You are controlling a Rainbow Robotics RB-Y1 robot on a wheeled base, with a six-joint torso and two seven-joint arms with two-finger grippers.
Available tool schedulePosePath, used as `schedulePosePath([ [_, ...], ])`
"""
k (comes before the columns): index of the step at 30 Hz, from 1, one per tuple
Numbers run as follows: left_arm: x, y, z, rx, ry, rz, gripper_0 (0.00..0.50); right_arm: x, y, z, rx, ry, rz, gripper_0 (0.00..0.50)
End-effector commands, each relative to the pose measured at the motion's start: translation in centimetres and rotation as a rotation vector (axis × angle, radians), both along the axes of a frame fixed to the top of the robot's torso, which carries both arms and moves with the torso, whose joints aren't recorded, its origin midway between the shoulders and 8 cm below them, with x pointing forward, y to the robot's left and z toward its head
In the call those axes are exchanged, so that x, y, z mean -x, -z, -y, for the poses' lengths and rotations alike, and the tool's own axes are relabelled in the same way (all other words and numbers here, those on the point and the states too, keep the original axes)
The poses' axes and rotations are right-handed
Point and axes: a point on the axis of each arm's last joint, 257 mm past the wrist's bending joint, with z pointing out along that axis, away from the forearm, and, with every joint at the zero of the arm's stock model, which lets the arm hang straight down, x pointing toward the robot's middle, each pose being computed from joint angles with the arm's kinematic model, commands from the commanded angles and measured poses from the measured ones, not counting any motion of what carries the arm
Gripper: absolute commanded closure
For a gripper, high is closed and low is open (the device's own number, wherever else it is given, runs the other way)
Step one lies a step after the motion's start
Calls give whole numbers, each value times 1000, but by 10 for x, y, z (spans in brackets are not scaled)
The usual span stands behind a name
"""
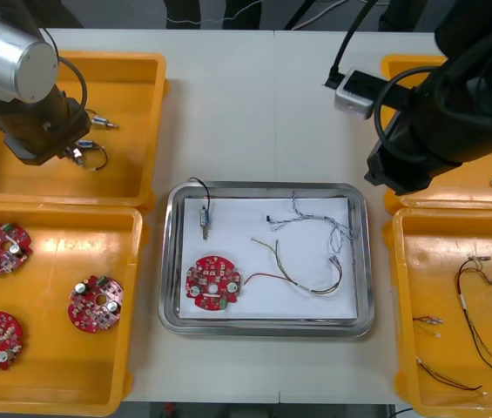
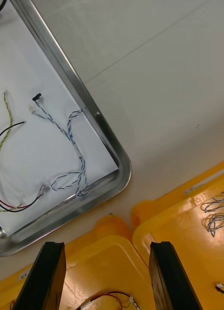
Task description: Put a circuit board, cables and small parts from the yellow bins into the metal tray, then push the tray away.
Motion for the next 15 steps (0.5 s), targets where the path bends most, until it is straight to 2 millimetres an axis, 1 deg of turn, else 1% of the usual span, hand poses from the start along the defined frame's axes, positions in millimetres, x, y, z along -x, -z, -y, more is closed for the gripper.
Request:
schedulePosePath([
  [1,3,-21,4,14,-33,45,500,-5,-25,43,-41,128,54,0],
  [3,4,-25,5,18,-30,46,500,-6,-26,55,-52,161,55,0],
  [4,6,-28,6,19,-27,46,500,-6,-28,66,-64,193,58,0],
  [6,8,-32,8,19,-21,47,500,-5,-29,77,-86,224,57,0],
  [7,10,-36,10,14,-13,48,500,-3,-29,89,-109,262,55,0],
  [8,10,-36,10,14,-13,48,500,-3,-29,89,-109,262,55,0],
  [10,16,-45,12,0,-1,51,500,1,-26,108,-155,327,46,0],
  [11,17,-48,14,-4,4,54,500,2,-26,115,-169,348,46,0],
  [12,17,-48,14,-4,4,54,500,2,-26,115,-169,348,46,0],
  [13,20,-53,16,-12,16,60,500,5,-26,125,-196,385,43,0],
  [14,20,-54,17,-16,19,61,500,5,-25,128,-205,395,43,0],
  [15,22,-57,19,-23,25,66,500,8,-24,136,-220,421,40,0],
])
